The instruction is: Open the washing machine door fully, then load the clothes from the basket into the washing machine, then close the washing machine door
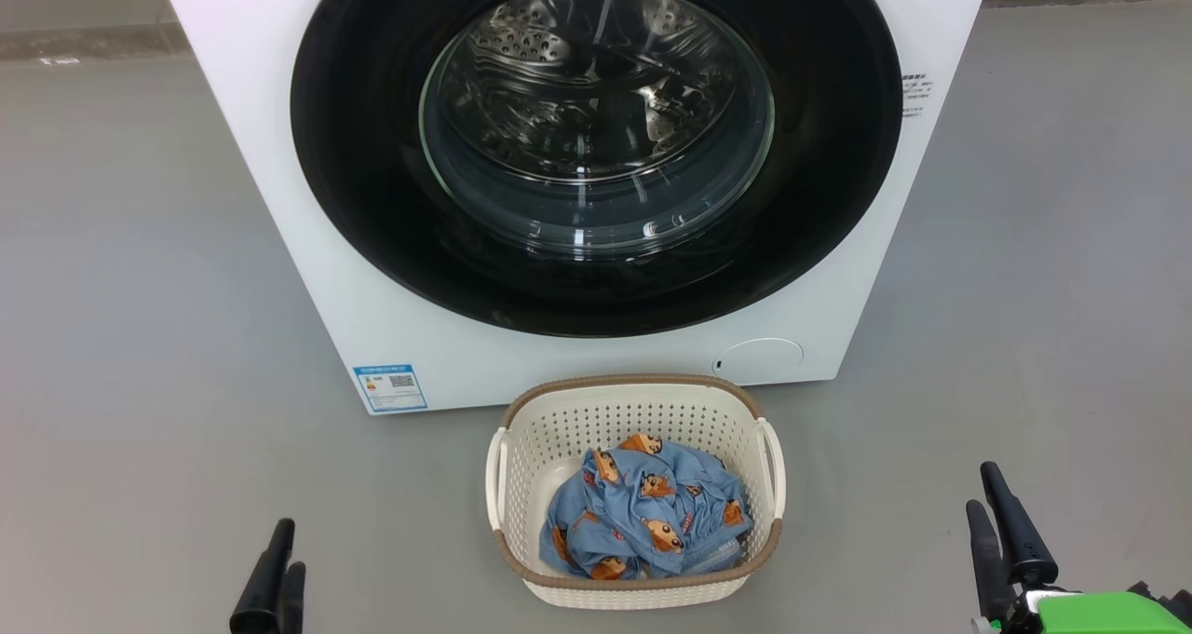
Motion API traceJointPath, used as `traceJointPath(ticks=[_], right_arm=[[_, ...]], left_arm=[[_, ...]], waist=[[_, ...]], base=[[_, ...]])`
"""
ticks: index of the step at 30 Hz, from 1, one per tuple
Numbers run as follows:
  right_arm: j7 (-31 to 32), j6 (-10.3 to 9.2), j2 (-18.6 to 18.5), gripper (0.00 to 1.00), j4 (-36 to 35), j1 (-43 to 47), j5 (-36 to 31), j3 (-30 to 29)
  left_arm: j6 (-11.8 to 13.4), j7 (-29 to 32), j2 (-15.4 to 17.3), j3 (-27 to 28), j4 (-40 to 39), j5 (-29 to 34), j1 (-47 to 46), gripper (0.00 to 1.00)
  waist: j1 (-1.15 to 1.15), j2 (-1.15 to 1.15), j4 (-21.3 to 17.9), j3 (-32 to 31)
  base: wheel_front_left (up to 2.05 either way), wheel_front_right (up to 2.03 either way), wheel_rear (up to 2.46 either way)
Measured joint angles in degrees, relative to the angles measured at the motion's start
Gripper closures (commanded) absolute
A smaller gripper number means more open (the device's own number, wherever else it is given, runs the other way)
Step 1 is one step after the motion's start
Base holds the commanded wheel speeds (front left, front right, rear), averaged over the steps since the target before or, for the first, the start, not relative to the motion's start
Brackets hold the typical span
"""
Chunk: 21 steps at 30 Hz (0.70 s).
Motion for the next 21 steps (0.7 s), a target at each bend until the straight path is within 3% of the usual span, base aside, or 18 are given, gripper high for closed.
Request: traceJointPath(ticks=[21], right_arm=[[-3.4, 0.0, -0.7, 0.0, -3.7, 0.4, -15.8, 0.7]], left_arm=[[0.0, -3.6, 0.3, -0.5, -1.9, 11.9, 0.0, 0.0]], waist=[[0.0, 0.0, 0.0, 0.1]], base=[[0.0, 0.0, 0.0]])
